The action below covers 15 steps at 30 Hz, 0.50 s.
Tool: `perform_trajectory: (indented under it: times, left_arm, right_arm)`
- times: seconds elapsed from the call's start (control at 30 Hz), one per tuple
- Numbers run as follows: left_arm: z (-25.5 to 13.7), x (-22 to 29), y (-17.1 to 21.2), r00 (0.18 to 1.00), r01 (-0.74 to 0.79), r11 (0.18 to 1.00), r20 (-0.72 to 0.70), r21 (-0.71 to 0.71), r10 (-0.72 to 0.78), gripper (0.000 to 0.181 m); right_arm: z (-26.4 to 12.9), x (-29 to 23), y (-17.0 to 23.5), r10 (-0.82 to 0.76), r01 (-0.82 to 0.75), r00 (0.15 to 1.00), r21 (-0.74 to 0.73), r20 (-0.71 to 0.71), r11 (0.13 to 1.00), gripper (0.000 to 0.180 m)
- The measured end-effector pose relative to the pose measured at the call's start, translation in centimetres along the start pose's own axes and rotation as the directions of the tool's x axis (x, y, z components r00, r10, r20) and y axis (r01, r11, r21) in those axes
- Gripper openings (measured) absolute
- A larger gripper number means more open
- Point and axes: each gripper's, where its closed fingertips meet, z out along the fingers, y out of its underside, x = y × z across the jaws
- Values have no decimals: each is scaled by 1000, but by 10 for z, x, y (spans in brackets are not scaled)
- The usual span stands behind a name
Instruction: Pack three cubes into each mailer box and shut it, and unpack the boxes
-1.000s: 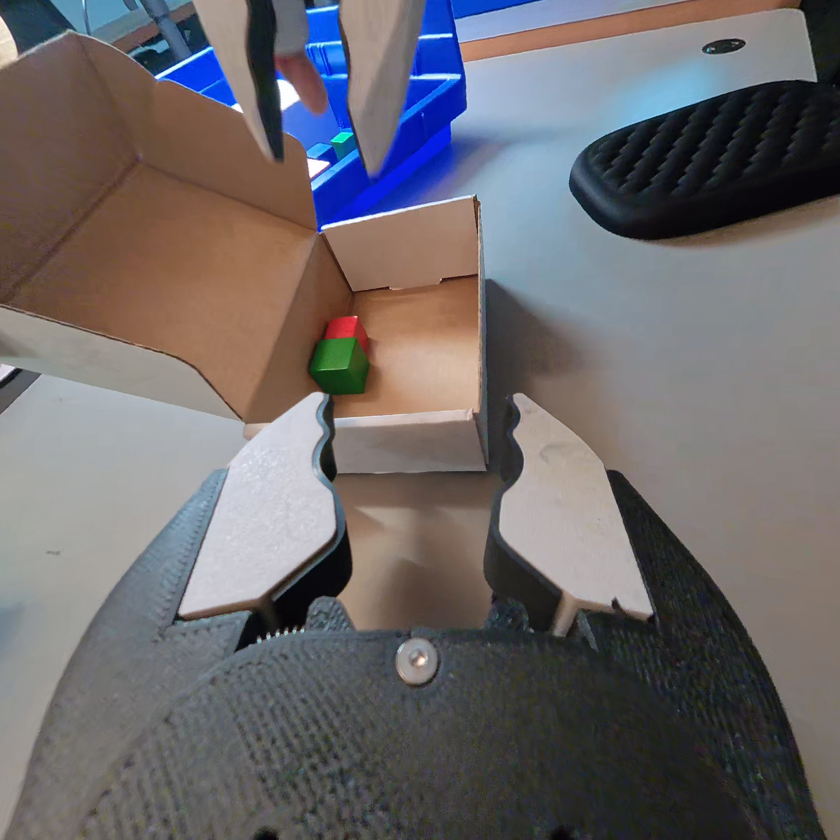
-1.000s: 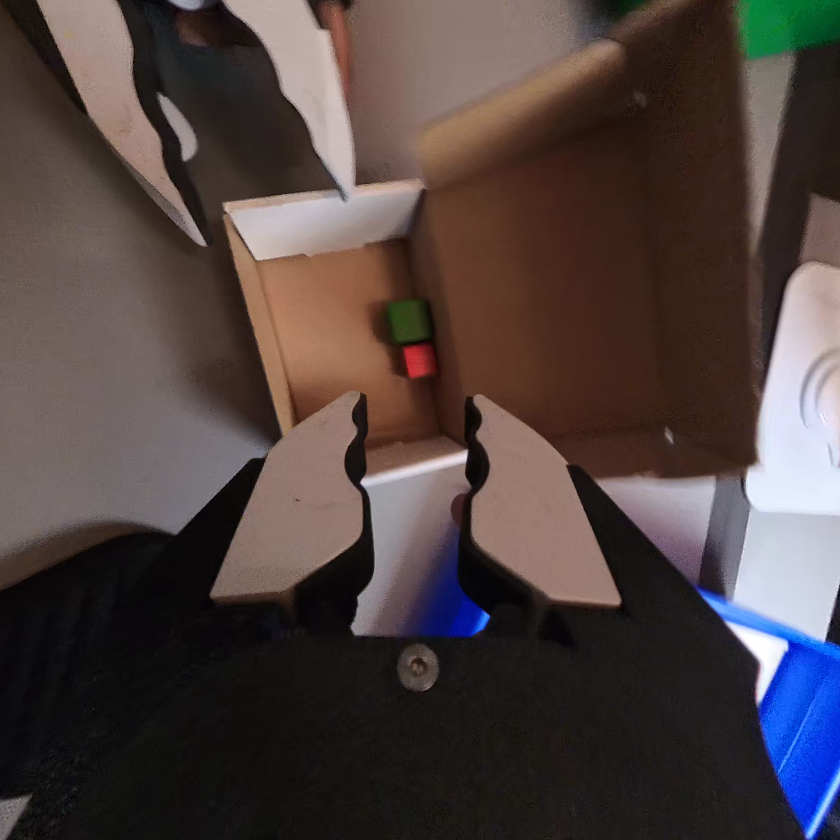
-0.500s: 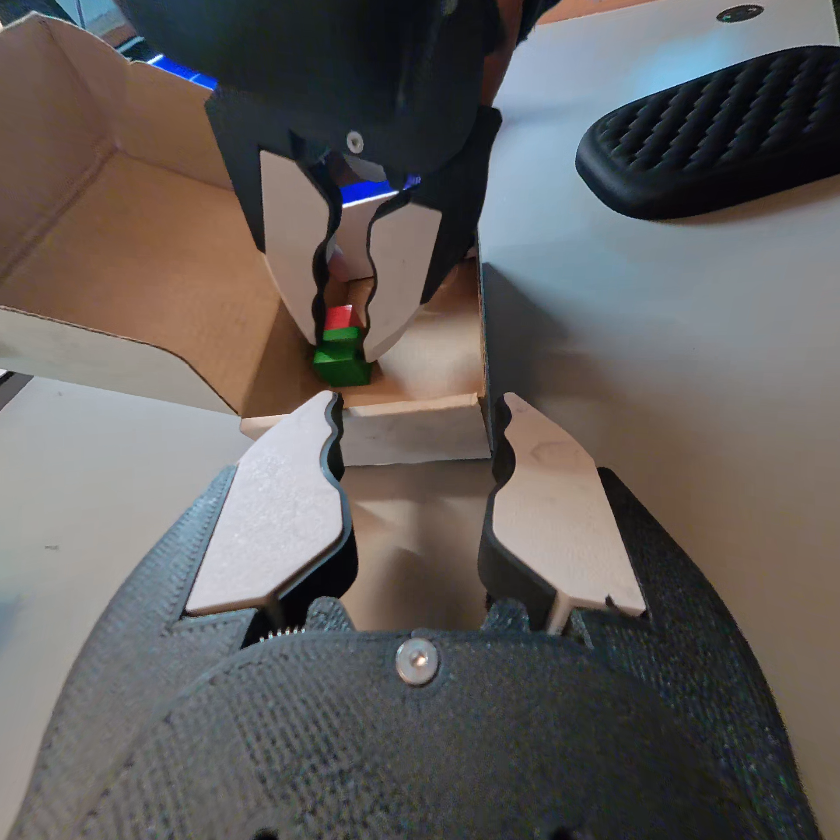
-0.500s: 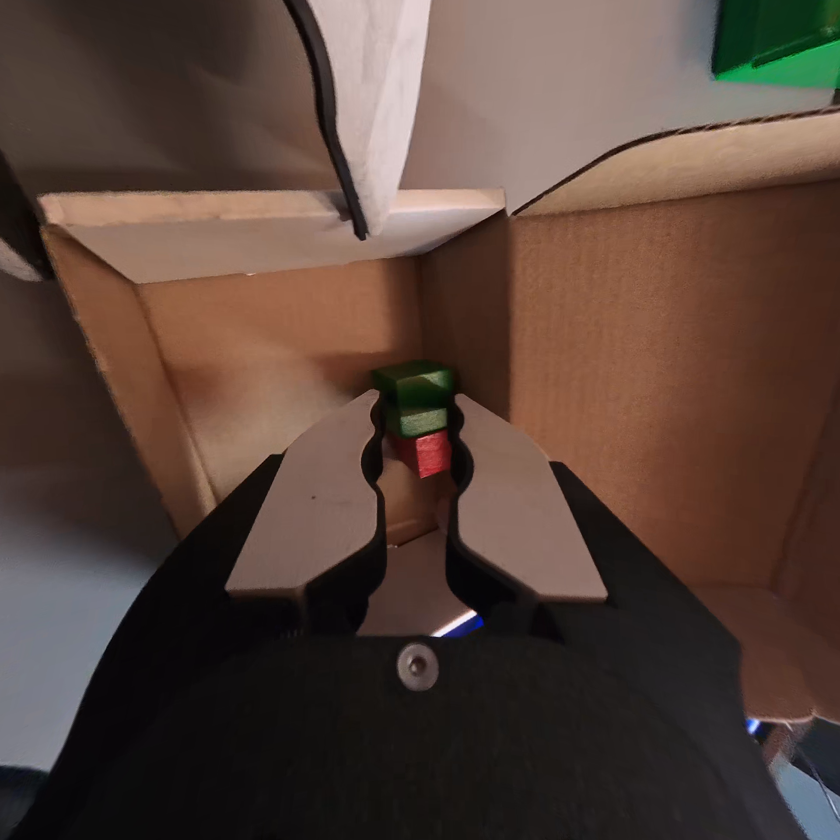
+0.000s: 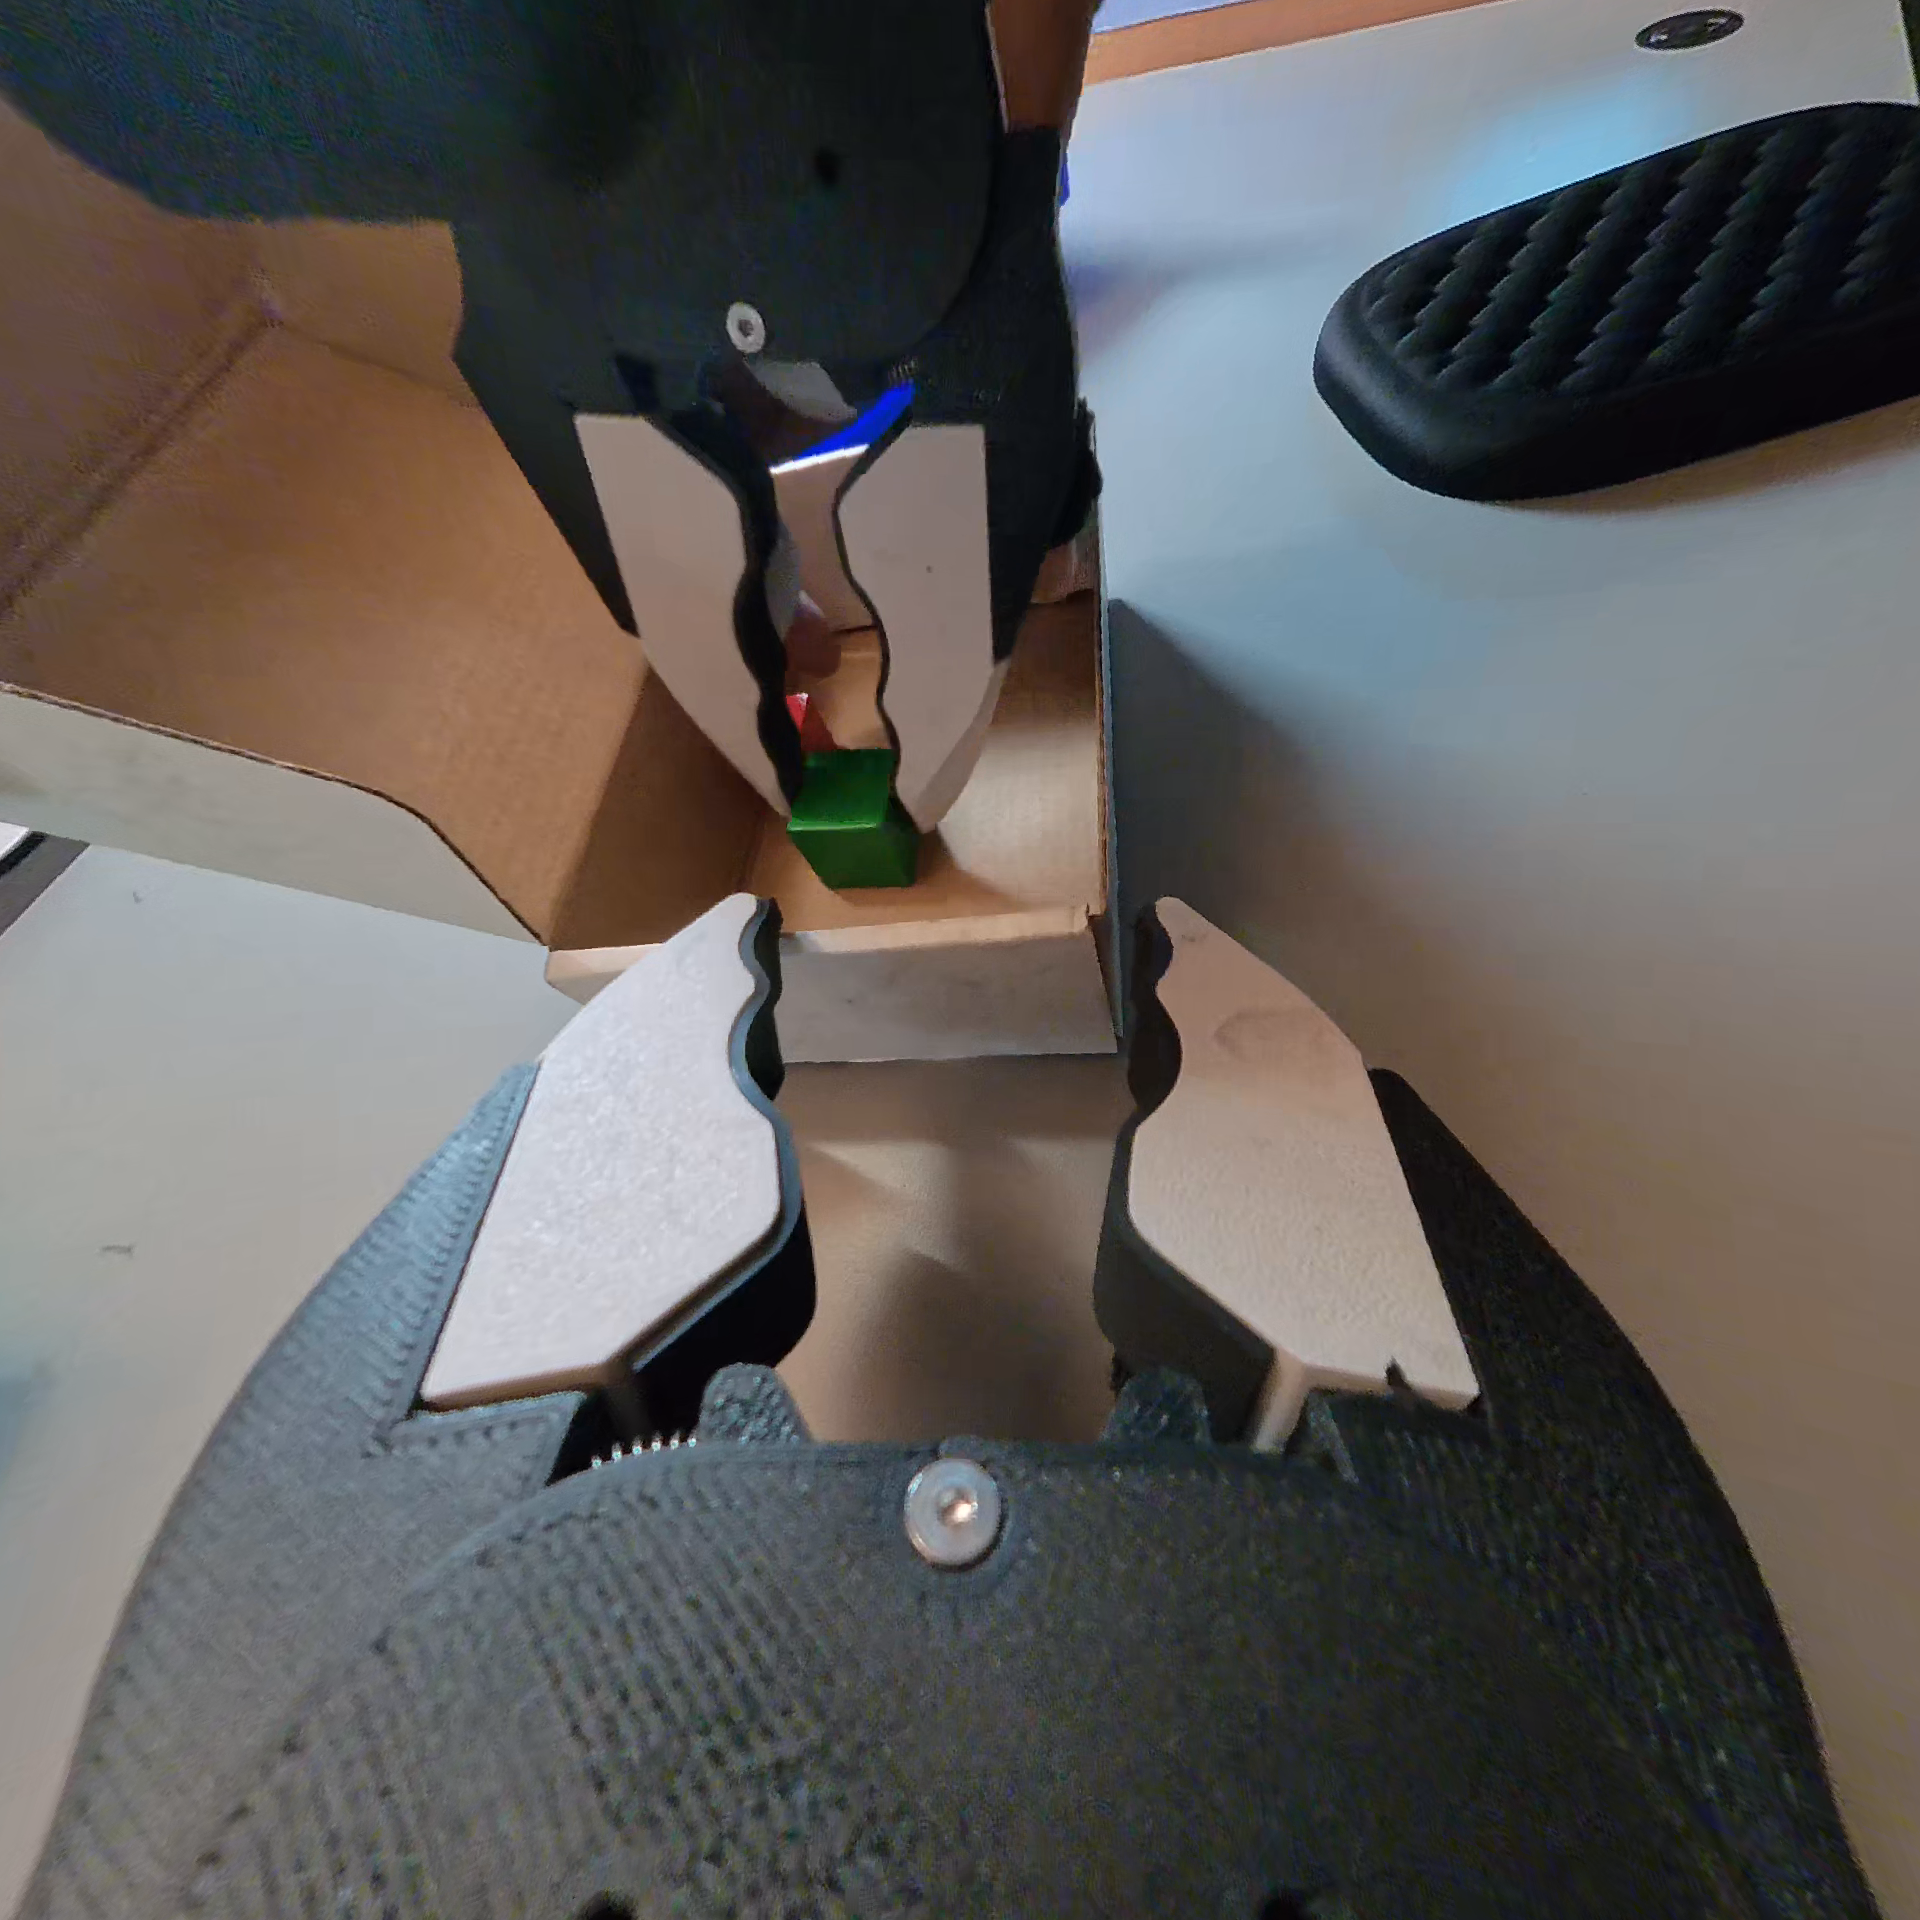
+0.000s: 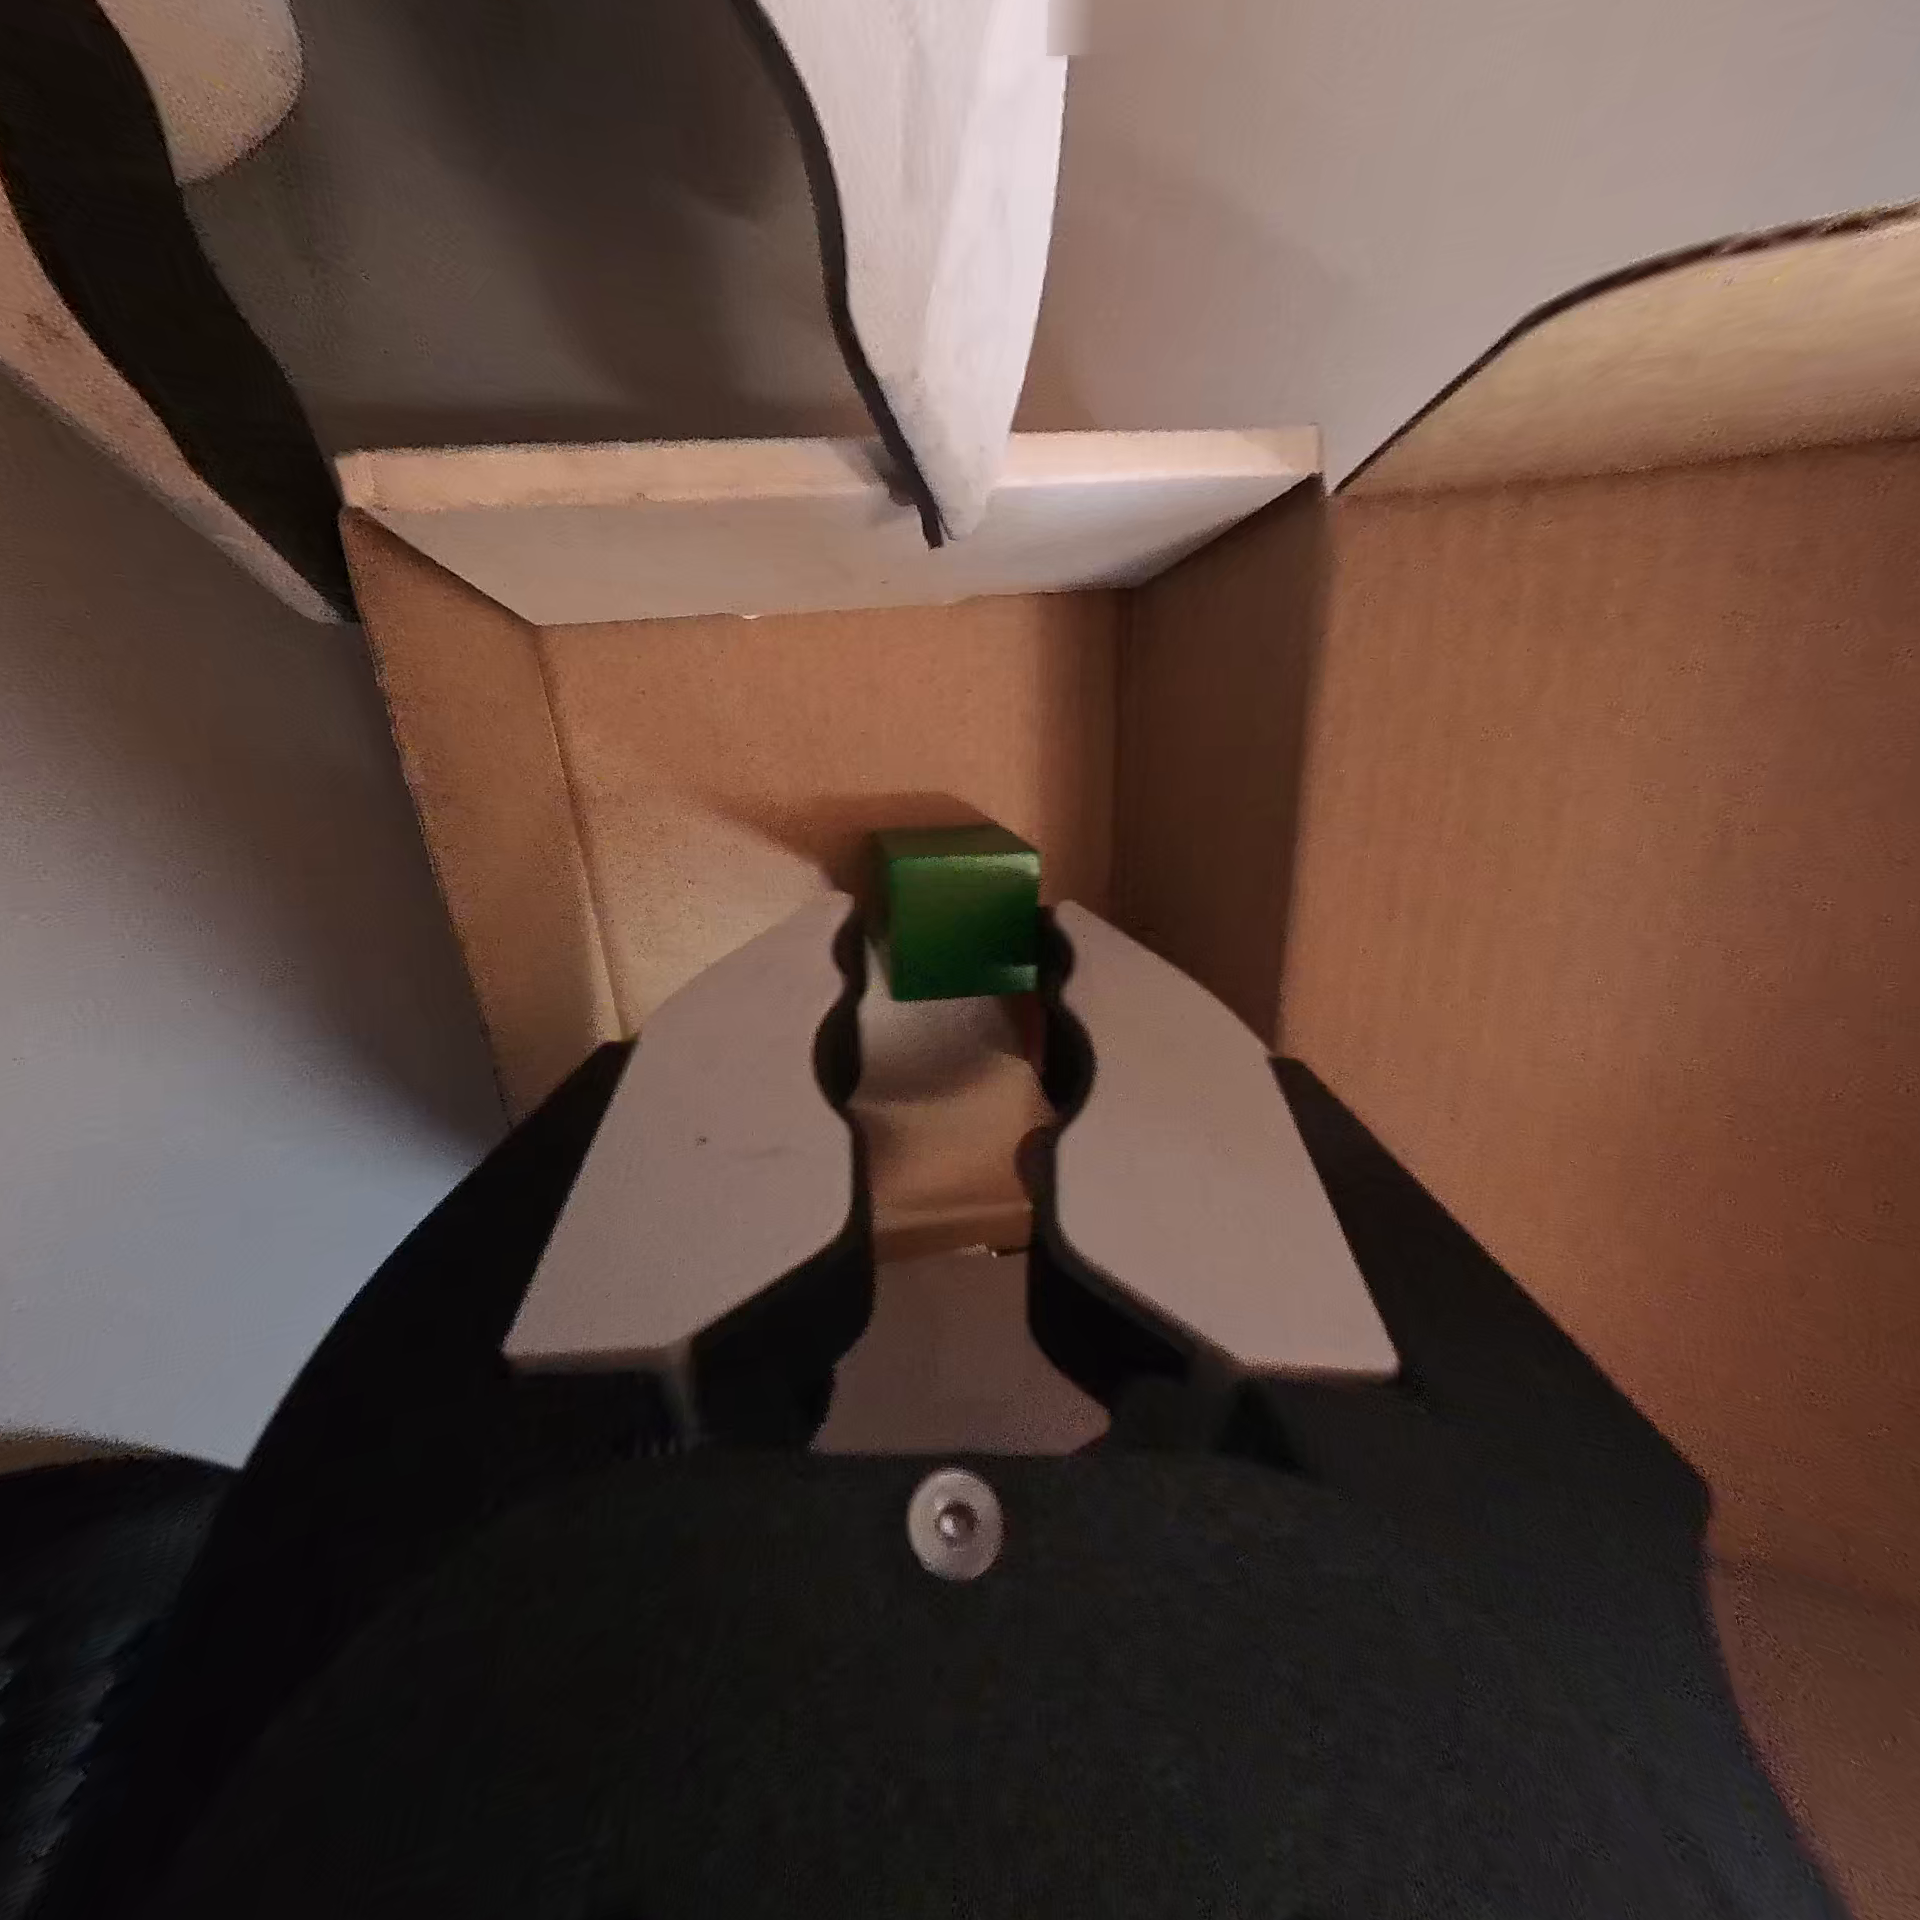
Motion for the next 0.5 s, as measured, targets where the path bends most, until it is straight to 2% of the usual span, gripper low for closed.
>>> perform_trajectory:
  times: [0.13, 0.27, 0.33, 0.4, 0.5]
  left_arm:
    - [0, 0, 0, 1000, 2, 1000, 1, -1, -2, 65]
    - [0, 0, 0, 1000, 5, 1000, -1, 1, -5, 65]
    - [0, -1, 0, 1000, 5, 1000, 0, 1, -5, 65]
    - [0, -1, 0, 1000, 6, 1000, 0, 3, -6, 65]
    - [0, -1, 0, 1000, 6, 1000, 4, 3, -6, 65]
  right_arm:
    - [-18, 1, -9, 20, -20, 1000, 87, 3, 996, 27]
    - [-80, 22, 0, 102, -91, 993, 180, -52, 980, 28]
    - [-113, 40, 20, 171, -149, 980, 199, -102, 969, 28]
    - [-136, 61, 55, 238, -211, 955, 158, -176, 965, 28]
    - [-142, 85, 125, 349, -350, 905, 43, -242, 936, 28]
